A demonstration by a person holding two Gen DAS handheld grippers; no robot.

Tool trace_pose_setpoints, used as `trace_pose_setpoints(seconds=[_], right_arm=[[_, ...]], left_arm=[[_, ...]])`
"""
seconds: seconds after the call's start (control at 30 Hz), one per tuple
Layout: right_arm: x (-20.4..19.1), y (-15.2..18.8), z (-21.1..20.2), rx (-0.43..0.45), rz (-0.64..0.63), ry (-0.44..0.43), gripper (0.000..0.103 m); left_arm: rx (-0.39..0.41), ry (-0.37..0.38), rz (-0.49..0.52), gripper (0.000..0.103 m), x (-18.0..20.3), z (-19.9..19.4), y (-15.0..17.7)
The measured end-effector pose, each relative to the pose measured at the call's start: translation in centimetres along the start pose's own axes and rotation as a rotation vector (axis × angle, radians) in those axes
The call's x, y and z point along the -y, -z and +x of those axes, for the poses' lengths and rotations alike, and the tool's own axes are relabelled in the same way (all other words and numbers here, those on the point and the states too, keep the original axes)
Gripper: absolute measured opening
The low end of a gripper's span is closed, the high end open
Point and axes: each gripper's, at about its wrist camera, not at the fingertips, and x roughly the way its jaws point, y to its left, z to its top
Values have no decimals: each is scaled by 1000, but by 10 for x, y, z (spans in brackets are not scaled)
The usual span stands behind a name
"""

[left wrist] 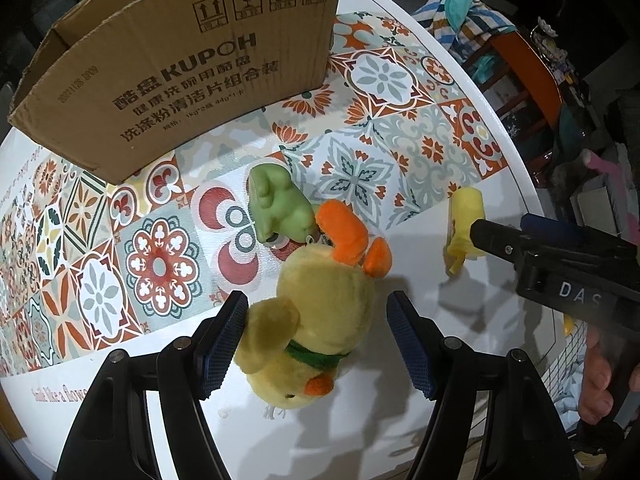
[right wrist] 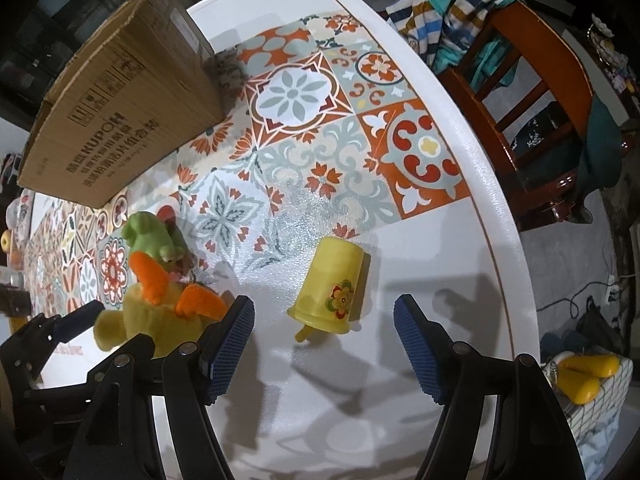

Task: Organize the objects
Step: 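Grasp the yellow duck plush with the left gripper while the right grasps the yellow cup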

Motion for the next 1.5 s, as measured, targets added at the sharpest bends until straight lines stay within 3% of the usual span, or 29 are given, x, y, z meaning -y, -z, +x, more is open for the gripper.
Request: trace_pose_setpoints(seconds=[0.57, 0.77, 1.03, 1.43, 1.47, 1.5], right_arm=[[2, -6, 30, -67, -29, 28, 71], [0, -7, 38, -92, -52, 34, 65], [-1, -5, 45, -113, -66, 36, 43], [-9, 3, 24, -82, -117, 24, 43], [-11, 4, 21, -103, -227, 8, 43], [-12, 5, 17, -95, -231, 4, 43]], left_arm=[[-81, 44, 67, 71, -1, 26, 2], [-89, 69, 73, 70, -3, 32, 2], [-71, 126, 51, 59, -5, 35, 2], [2, 179, -4, 53, -7, 17, 5], [10, 184, -10, 53, -7, 15, 5], [17, 189, -16, 53, -8, 12, 6]])
